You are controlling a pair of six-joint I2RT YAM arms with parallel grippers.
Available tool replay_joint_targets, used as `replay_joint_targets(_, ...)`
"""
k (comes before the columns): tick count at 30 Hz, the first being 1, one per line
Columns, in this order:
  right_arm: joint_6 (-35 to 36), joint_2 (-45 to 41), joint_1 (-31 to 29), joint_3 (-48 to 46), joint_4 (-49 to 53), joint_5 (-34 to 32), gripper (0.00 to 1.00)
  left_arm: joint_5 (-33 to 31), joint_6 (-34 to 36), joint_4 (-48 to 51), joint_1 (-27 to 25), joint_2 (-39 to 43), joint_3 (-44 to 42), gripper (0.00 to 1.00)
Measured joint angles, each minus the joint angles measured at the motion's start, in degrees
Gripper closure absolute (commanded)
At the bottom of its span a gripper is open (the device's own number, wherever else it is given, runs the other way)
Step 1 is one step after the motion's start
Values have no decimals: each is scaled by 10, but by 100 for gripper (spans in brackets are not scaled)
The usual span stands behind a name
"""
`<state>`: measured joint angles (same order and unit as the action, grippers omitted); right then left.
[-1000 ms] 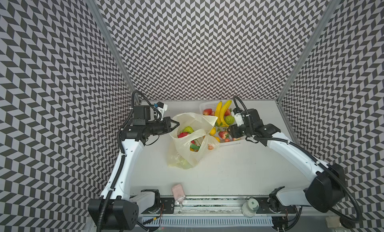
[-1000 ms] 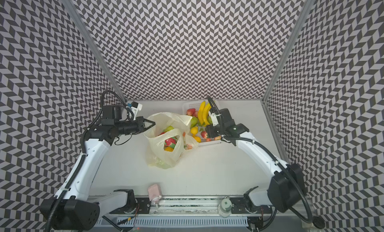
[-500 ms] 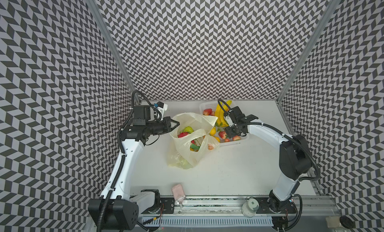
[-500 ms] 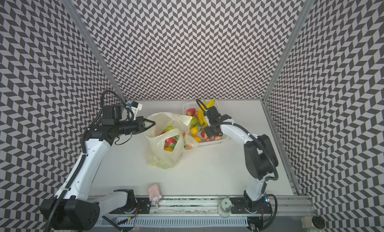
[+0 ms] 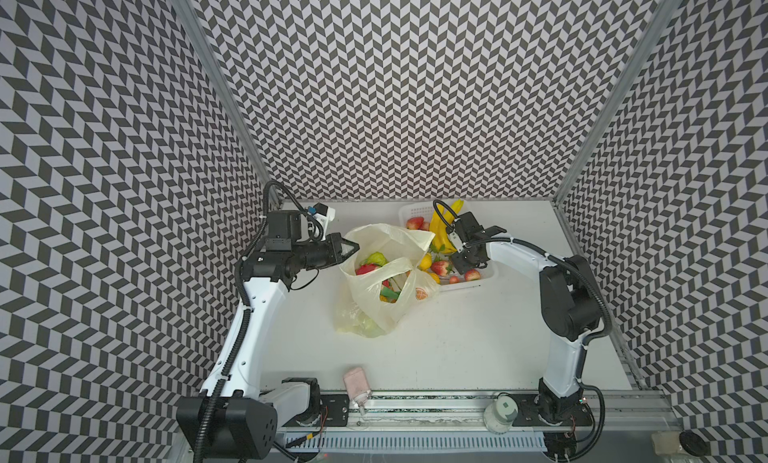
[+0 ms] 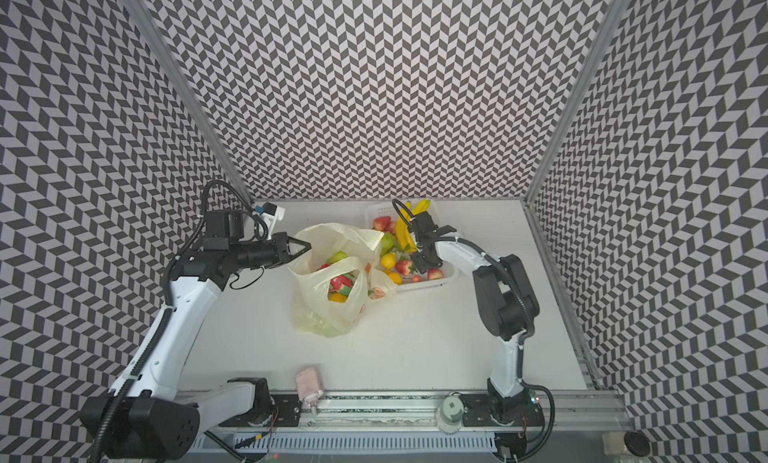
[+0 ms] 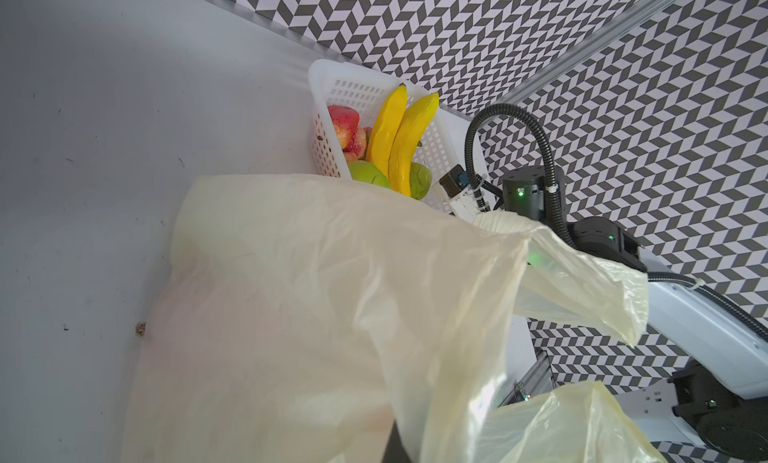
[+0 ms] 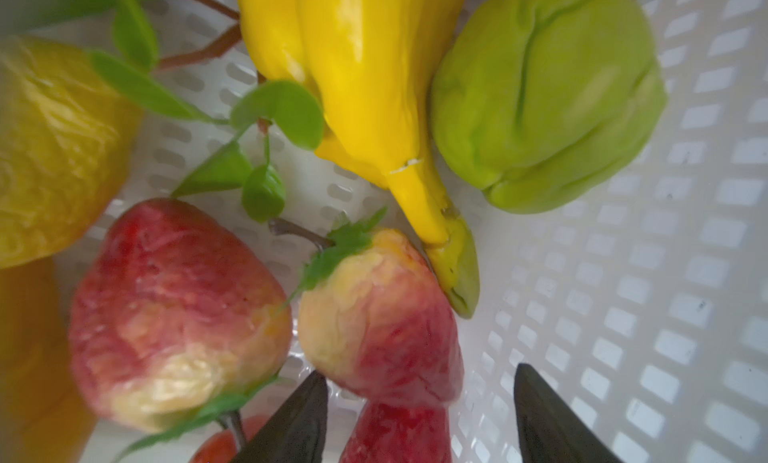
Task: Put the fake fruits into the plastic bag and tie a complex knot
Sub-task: 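Lower the right gripper and grasp a red-yellow pear in the basket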
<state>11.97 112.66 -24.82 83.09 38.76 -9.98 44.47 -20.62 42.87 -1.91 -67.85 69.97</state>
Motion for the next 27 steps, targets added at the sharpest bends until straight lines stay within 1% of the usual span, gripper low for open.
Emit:
replay_joint_targets(7,7,19,0,0,-17,20,31,0,0,0,0,0,0,100)
replay_joint_targets(13,7,21,0,0,-29,26,34,0,0,0,0,-1,0,100)
replay_joint_targets(19,7,32,0,0,-37,34,42,2,0,0,0,-1,0,100)
replay_joint_targets(21,6,33,0,0,-44,36,47,2,0,0,0,-1,0,100)
replay_joint_targets(23,8,33,0,0,-48,38,55,3,0,0,0,-1,0,100)
replay_joint_targets(27,10,33,0,0,-54,43,66,3,0,0,0,-1,0,100)
